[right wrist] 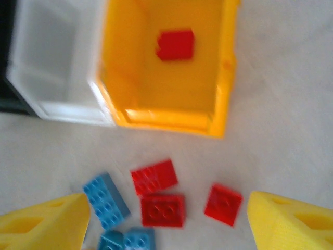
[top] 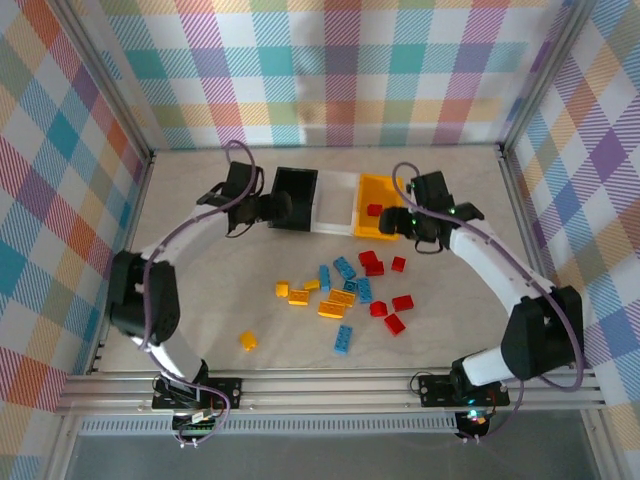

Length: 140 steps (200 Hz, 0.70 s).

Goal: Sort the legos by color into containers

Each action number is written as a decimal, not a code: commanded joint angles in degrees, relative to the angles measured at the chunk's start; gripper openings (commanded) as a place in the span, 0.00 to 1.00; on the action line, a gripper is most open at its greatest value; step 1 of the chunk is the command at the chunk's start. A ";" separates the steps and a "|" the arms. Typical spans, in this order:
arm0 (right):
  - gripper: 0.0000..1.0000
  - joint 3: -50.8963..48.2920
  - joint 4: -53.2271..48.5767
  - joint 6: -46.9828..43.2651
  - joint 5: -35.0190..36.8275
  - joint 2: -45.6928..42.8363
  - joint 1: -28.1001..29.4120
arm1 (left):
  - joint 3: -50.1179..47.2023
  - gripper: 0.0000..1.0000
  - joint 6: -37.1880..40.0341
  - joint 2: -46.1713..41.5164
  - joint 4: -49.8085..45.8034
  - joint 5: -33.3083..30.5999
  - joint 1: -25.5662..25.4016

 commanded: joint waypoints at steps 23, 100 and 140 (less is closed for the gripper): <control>0.72 -9.91 -1.39 3.45 0.39 -0.03 0.05 | -10.37 0.97 -3.50 -14.87 -1.64 1.13 -5.22; 0.63 -7.36 4.34 4.26 3.31 11.63 0.22 | -24.01 0.97 -7.59 -28.01 -3.77 1.12 -8.97; 0.60 -5.18 5.77 5.32 4.97 15.35 0.31 | -25.03 0.98 -7.46 -29.76 -4.53 0.44 -8.98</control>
